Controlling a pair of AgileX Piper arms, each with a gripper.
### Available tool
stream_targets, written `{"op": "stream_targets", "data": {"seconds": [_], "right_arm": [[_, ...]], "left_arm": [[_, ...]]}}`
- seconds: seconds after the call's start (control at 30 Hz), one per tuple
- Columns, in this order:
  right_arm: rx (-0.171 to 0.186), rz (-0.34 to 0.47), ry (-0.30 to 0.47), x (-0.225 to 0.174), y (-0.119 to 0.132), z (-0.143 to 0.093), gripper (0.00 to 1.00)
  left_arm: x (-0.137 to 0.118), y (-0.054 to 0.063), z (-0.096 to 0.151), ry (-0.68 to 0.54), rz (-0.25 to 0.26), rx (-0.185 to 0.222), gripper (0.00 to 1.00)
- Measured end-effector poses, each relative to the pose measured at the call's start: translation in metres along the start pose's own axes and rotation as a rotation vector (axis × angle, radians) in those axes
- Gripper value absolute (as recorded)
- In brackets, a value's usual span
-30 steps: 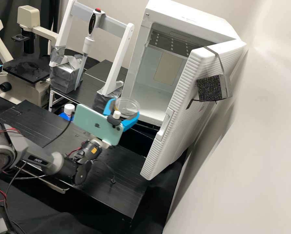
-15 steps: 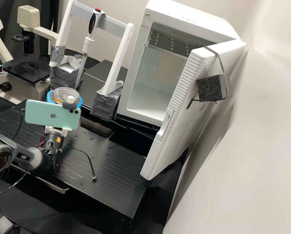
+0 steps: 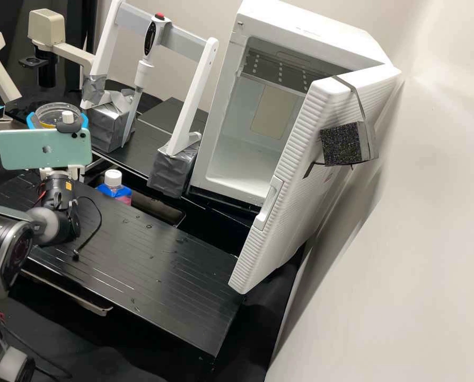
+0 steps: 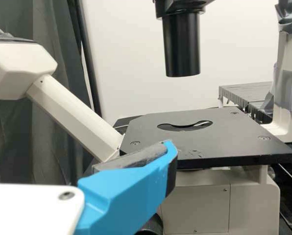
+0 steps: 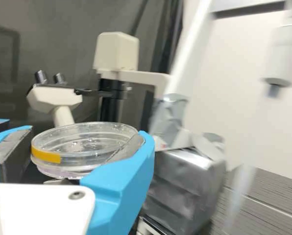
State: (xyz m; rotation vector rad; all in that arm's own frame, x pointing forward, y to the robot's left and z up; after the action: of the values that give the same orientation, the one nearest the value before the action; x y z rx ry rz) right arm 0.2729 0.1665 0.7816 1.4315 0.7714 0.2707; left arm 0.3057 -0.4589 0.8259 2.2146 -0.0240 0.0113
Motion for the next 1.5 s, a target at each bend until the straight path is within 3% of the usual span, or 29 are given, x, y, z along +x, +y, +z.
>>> {"op": "stream_targets", "data": {"seconds": [0.2, 0.5, 0.83, 1.1, 1.33, 1.5], "right_arm": [[0.000, -0.076, 0.005, 0.040, -0.008, -0.005, 0.00], [0.081, -0.123, 0.024, 0.096, -0.021, 0.000, 0.00], [0.136, -0.177, -0.050, 0.139, -0.042, 0.017, 0.00], [0.135, -0.200, -0.082, 0.160, -0.053, 0.024, 0.00], [0.178, -0.160, -0.092, 0.176, -0.056, 0.027, 0.00], [0.149, -0.146, -0.080, 0.189, -0.059, 0.030, 0.00]], "left_arm": [[0.000, 0.000, 0.000, 0.000, 0.000, 0.000, 1.00], [0.000, 0.000, 0.000, 0.000, 0.000, 0.000, 1.00], [0.000, 0.000, 0.000, 0.000, 0.000, 0.000, 1.00], [0.000, 0.000, 0.000, 0.000, 0.000, 0.000, 1.00], [0.000, 0.000, 0.000, 0.000, 0.000, 0.000, 1.00], [0.000, 0.000, 0.000, 0.000, 0.000, 0.000, 1.00]]}}
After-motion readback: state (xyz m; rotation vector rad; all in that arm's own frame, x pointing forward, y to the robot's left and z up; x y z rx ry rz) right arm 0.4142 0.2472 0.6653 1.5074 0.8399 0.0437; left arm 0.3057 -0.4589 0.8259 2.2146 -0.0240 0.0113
